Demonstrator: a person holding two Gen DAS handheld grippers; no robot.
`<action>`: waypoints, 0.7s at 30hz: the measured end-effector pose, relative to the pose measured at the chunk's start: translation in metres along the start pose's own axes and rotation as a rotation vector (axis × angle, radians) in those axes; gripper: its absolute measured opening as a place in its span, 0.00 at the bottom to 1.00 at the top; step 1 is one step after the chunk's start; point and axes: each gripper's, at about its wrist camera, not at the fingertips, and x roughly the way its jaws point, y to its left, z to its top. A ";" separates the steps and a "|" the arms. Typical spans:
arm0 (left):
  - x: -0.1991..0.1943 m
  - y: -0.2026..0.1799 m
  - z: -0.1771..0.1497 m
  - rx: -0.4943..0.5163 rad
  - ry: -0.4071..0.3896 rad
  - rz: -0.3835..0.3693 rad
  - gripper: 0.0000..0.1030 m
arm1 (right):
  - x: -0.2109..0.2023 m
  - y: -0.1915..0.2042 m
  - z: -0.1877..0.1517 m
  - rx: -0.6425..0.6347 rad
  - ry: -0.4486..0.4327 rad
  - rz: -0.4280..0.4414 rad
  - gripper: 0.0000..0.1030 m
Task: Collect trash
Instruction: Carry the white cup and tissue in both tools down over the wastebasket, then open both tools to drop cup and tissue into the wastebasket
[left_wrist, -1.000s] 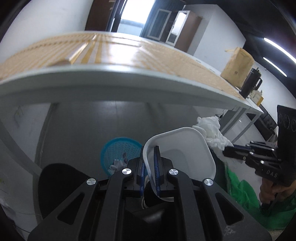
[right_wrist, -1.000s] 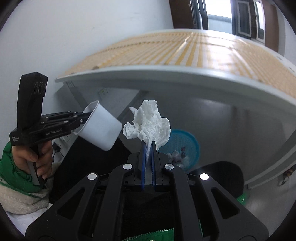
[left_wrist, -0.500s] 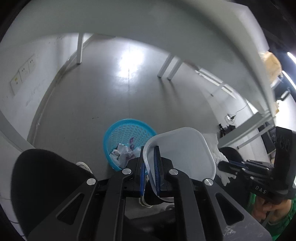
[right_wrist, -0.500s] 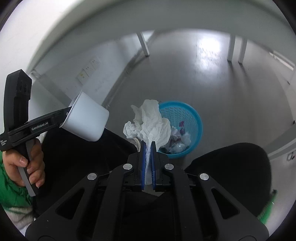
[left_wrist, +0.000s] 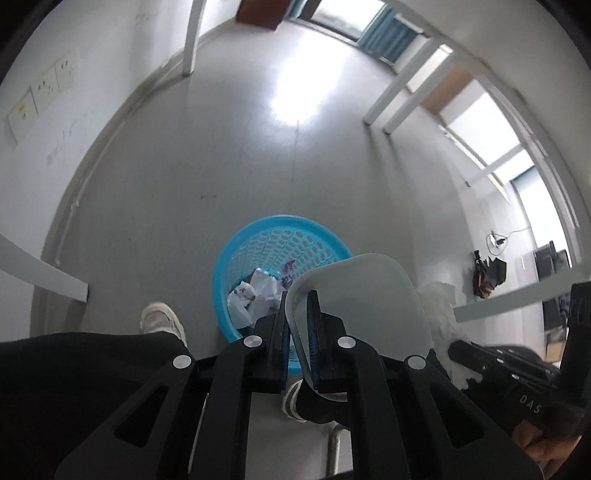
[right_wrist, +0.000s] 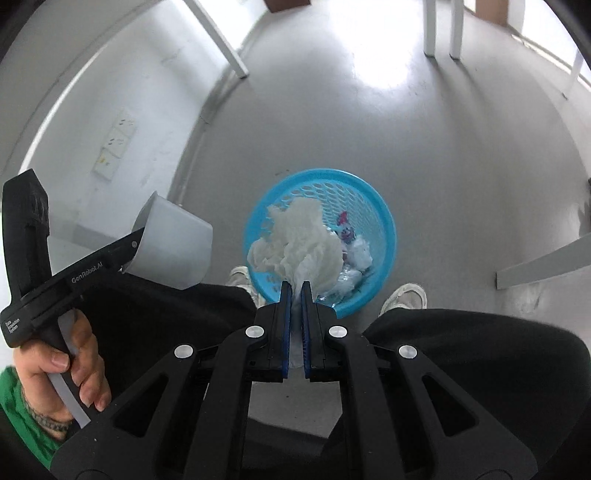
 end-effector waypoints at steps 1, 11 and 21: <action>0.004 0.001 0.002 -0.002 0.010 0.006 0.07 | 0.007 -0.003 0.007 0.007 0.010 -0.004 0.04; 0.065 0.003 0.025 0.010 0.119 0.114 0.07 | 0.087 -0.025 0.058 0.056 0.136 -0.055 0.04; 0.084 0.011 0.040 -0.067 0.128 0.133 0.44 | 0.117 -0.037 0.073 0.102 0.171 -0.051 0.14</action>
